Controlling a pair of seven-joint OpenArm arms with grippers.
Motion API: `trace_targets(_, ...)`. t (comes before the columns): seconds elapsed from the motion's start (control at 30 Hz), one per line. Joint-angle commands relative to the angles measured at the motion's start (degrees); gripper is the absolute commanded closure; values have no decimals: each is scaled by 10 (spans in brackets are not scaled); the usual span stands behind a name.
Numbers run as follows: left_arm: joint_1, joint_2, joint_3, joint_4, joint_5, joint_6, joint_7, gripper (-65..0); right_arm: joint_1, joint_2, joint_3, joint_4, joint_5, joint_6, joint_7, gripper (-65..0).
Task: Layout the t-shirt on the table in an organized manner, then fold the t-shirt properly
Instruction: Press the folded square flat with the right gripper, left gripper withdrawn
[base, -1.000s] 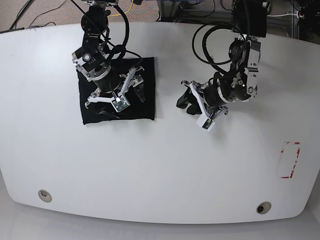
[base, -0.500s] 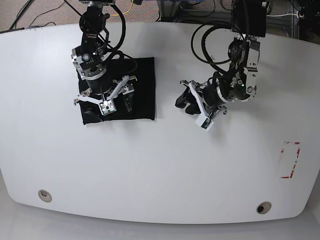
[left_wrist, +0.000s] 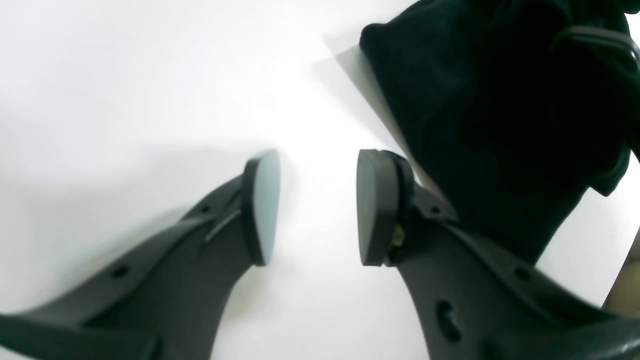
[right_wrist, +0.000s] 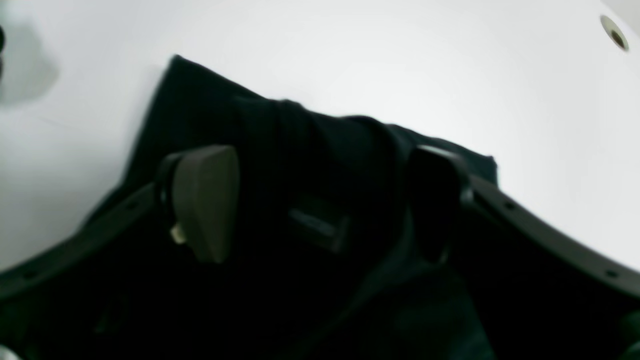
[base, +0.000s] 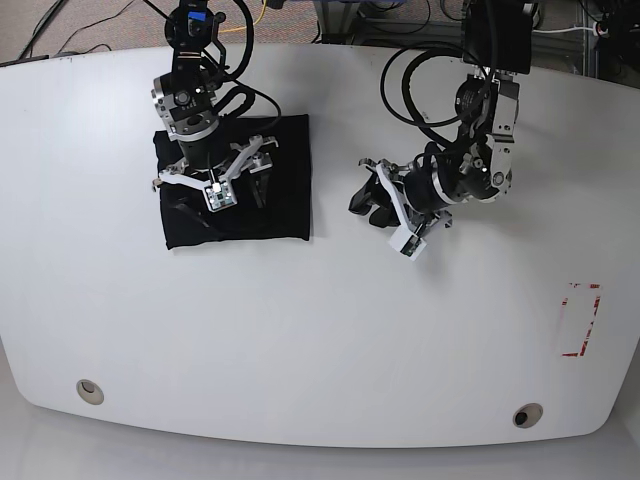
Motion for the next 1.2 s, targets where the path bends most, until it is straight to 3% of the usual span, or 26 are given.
trace_targets(0.0,-9,0,-1,9,-10,-3,-10,-237,-6,0,-15,11,8,-12,17,-503)
trace_targets(0.47,-8,-2,-2,10,-10,-3,-9,-237,0,2,-42,-30,8,-14,19,-503)
trace_targets(0.83,3,-14,-1,12,-12,-3,-9,-237,10,13,8,-51,9,-13,38,-503)
trace_targets(1.17,11,-13,1,11,-12,-3,-9,-237,13,15,12,-37,9,-9,38,-498)
